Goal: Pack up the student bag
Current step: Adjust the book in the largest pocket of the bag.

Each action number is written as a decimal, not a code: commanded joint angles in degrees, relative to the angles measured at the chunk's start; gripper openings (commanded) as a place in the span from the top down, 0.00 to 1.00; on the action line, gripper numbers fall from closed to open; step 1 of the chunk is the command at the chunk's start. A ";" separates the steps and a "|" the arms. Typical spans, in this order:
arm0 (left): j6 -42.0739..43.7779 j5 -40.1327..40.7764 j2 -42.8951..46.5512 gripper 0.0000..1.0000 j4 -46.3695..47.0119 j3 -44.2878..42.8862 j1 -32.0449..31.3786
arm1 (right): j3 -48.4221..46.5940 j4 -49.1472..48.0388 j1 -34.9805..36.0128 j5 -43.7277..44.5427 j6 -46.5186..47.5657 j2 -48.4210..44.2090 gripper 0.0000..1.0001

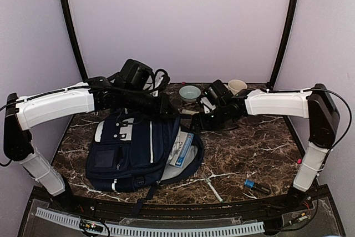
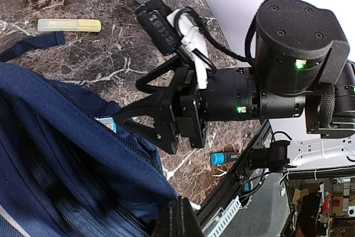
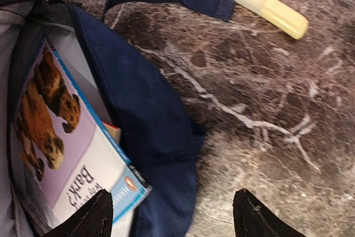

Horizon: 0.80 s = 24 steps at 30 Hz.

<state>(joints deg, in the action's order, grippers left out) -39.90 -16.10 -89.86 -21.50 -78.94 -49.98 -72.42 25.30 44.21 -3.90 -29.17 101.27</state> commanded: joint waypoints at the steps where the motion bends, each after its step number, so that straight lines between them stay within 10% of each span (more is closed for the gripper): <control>1: -0.53 -1.62 3.37 1.00 3.87 -2.07 0.05 | -3.60 -1.90 0.27 -5.71 -0.51 2.42 0.27; 24: -0.88 -2.97 2.39 1.00 3.57 -2.20 0.05 | -14.51 7.23 3.44 -12.30 11.60 12.06 0.32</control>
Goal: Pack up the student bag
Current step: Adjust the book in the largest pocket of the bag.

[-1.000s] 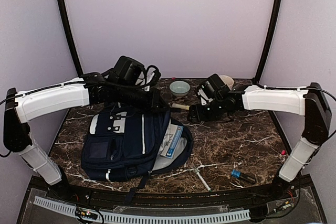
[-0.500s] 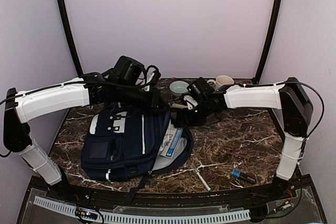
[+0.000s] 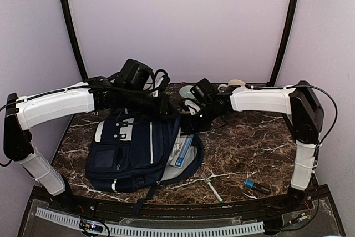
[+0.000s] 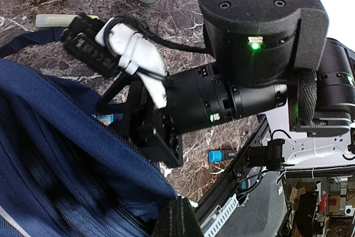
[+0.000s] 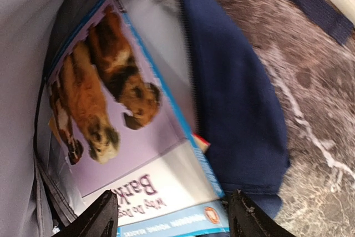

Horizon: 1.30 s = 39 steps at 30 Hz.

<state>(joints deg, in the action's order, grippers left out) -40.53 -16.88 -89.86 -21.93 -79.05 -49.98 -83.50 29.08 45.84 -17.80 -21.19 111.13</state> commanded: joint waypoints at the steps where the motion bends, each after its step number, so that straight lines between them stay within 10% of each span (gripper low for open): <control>1: -0.30 -2.19 2.41 1.00 4.00 -2.03 0.05 | -3.86 4.03 2.11 1.30 3.92 2.81 0.32; 26: 0.72 -0.37 -1.88 1.00 3.16 -6.32 0.14 | 3.05 -3.29 10.10 -4.48 -2.98 3.35 0.33; 39: 2.84 -1.03 -6.74 1.00 0.48 -9.16 0.67 | 10.95 5.78 4.99 13.45 -4.12 -8.81 0.27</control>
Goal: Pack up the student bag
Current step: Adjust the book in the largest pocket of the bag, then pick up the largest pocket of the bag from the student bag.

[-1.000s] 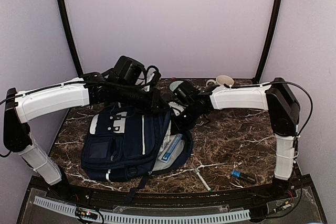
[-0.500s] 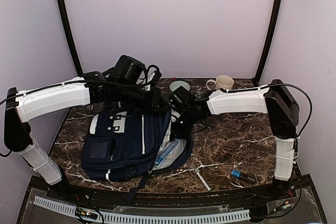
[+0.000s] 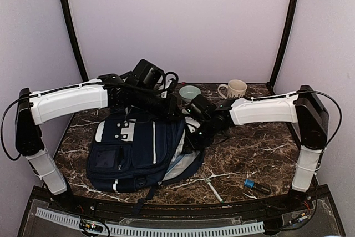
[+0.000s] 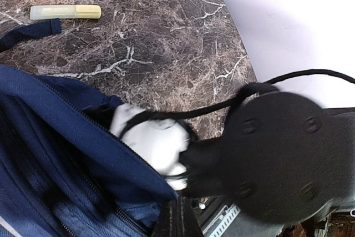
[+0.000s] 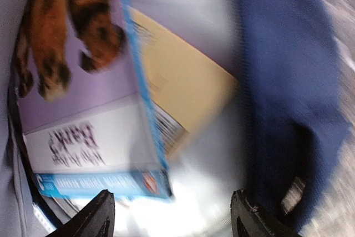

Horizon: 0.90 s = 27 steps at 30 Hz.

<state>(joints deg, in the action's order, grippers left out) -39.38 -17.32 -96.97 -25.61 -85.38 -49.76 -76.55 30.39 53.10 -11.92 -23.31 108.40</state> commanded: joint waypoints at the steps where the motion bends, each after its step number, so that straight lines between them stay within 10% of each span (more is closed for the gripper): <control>1: 1.87 -0.66 0.03 1.00 4.16 -2.85 0.45 | 5.43 4.93 -2.68 9.08 -2.72 -7.69 0.27; 15: 5.02 -2.93 -11.01 0.97 0.27 -10.60 0.71 | 20.62 5.31 0.29 19.02 -12.58 -27.44 0.26; 22: 10.33 2.77 -11.57 0.38 -7.22 -16.48 0.71 | 20.41 0.81 9.64 21.74 -6.44 -27.51 0.26; 27: 16.29 11.79 -6.36 0.28 -15.04 -15.01 0.64 | 21.22 -4.30 14.55 23.05 -4.05 -26.86 0.25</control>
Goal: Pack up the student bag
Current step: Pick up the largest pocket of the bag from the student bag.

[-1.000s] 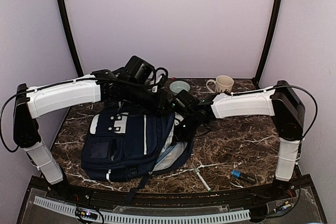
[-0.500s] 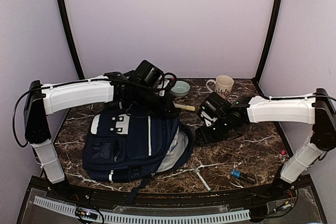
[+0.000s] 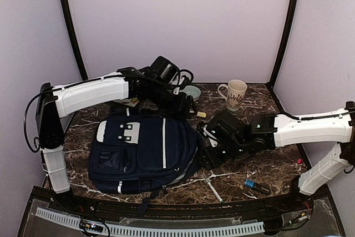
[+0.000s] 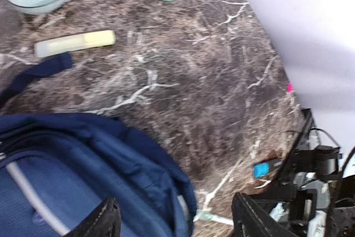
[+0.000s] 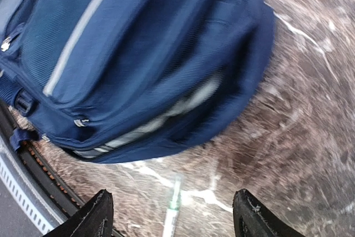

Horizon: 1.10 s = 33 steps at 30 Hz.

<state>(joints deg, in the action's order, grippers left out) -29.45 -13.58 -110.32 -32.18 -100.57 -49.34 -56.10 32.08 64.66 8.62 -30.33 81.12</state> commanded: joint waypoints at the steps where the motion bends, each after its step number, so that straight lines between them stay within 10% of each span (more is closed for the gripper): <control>1: 7.48 9.26 8.62 0.29 -9.64 1.52 0.15 | 1.14 -7.30 3.74 2.61 3.59 0.36 0.25; 13: 12.26 21.24 37.05 0.35 3.43 39.72 -13.49 | 5.44 -16.84 5.92 2.68 9.53 -2.73 0.23; 33: 17.90 18.11 39.19 0.49 23.63 63.48 -19.81 | 4.15 -11.82 6.15 6.58 6.98 -1.31 0.23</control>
<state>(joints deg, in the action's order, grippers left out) -13.85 6.28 -70.70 -12.69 -38.41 -68.79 -50.92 19.70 70.19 13.13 -21.98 79.59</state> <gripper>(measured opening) 0.519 0.775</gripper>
